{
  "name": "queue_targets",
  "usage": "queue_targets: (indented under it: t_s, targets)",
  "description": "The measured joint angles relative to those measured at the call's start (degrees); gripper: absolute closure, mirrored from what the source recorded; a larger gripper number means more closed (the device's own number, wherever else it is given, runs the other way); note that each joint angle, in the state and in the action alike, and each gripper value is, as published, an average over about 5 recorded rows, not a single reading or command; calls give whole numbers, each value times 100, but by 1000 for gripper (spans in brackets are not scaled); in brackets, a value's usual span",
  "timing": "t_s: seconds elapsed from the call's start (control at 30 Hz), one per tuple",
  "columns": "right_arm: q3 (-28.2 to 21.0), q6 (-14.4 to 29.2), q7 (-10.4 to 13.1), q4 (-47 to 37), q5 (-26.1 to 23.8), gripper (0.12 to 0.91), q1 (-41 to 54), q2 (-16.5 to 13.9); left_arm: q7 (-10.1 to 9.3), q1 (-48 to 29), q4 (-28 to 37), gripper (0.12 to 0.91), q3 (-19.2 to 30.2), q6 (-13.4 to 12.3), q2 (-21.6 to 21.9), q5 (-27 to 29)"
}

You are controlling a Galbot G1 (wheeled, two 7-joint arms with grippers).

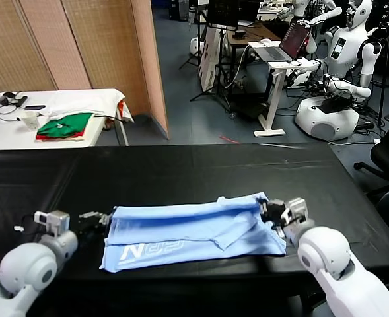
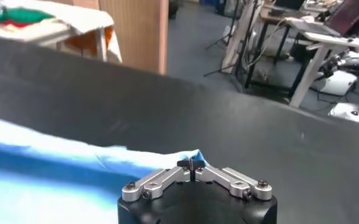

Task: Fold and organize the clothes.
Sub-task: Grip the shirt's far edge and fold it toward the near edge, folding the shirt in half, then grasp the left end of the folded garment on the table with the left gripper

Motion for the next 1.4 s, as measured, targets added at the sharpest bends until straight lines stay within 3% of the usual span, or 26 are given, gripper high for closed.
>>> queue_targets:
  t_s: [0.53,0.73,0.83,0.97,1.07,1.2,1.3,1.4]
  targets:
    - [-24,0,0,-158,-164,882,-110,52,-9,729,-303,885,-217,-42,-309,459]
    - [-14,0,-139,-145,-146,867,-124,59,-4,922,-393,885,-266,-62,-430,706]
    - [24,0,-185,-87,-144,781,-178,29,3,982,-368,885,-251,-29,-495,882]
    - [150,0,-256,57,-137,542,-307,6,-34,1071,-404,865,-249,20,-586,1011]
    - [335,0,-326,229,-27,353,-434,29,-93,1143,-494,743,-297,53,-662,1004]
    - [641,0,-307,423,230,162,-508,115,-169,1249,-691,482,-455,104,-791,965]
    - [773,0,-131,395,303,124,-425,230,-251,1234,-802,298,-596,49,-870,872]
    - [761,17,87,202,325,119,-206,392,-401,1072,-777,166,-644,-61,-936,623]
